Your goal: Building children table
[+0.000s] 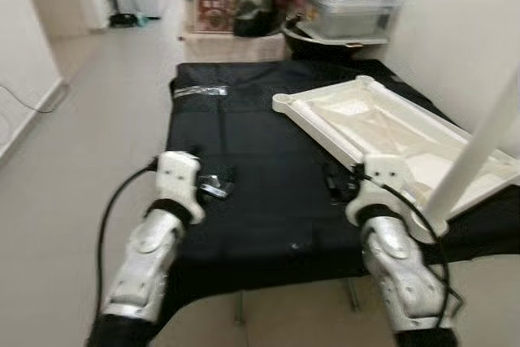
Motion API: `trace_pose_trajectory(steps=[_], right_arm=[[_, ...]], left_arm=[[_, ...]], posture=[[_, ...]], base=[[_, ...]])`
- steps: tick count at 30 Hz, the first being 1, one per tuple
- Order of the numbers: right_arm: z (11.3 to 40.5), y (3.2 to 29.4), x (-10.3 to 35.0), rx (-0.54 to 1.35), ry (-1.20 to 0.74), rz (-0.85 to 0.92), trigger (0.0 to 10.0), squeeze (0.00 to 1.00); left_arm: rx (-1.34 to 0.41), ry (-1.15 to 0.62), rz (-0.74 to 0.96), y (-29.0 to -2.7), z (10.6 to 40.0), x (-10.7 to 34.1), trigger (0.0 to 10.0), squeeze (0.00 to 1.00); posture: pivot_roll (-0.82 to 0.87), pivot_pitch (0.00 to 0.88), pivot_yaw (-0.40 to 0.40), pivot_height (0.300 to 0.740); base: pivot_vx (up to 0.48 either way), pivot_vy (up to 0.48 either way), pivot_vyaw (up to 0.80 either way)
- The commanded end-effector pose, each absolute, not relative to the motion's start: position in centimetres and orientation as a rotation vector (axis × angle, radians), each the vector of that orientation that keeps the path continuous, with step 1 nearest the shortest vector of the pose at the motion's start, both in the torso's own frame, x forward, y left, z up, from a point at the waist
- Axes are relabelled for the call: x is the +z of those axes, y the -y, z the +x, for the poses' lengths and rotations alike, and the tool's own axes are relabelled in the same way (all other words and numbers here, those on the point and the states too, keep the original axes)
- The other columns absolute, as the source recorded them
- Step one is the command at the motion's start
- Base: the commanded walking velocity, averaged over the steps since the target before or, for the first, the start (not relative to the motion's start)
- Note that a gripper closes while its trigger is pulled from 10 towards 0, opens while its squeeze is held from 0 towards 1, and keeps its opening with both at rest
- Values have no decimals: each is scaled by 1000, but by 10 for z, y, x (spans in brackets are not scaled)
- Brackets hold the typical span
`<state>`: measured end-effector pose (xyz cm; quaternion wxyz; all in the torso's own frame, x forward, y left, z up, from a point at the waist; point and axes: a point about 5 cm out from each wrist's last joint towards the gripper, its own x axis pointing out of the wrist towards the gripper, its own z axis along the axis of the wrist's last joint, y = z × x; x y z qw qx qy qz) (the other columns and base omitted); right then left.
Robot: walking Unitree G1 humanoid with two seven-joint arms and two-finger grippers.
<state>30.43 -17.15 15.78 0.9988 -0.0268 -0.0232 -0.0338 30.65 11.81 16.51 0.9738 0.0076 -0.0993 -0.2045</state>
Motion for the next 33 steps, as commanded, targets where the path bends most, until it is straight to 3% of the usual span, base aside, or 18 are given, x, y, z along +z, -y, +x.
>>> trace_pose_trajectory(steps=[1, 17, 33], right_arm=[[306, 157, 163, -19, 66, -59, 10000, 0], [305, 157, 160, -21, 53, -74, 10000, 0], [308, 159, 154, -14, 27, -135, 10000, 0]], left_arm=[[-359, 167, 29, -133, 306, 158, 10000, 0], [-351, 158, 45, -132, 305, 156, 10000, 0], [-347, 146, 31, -132, 306, 152, 10000, 0]], posture=[[77, 0, -57, 740], [81, 0, -63, 740], [75, 0, -71, 740]], base=[[0, 0, 0], [0, 0, 0], [0, -432, 0]])
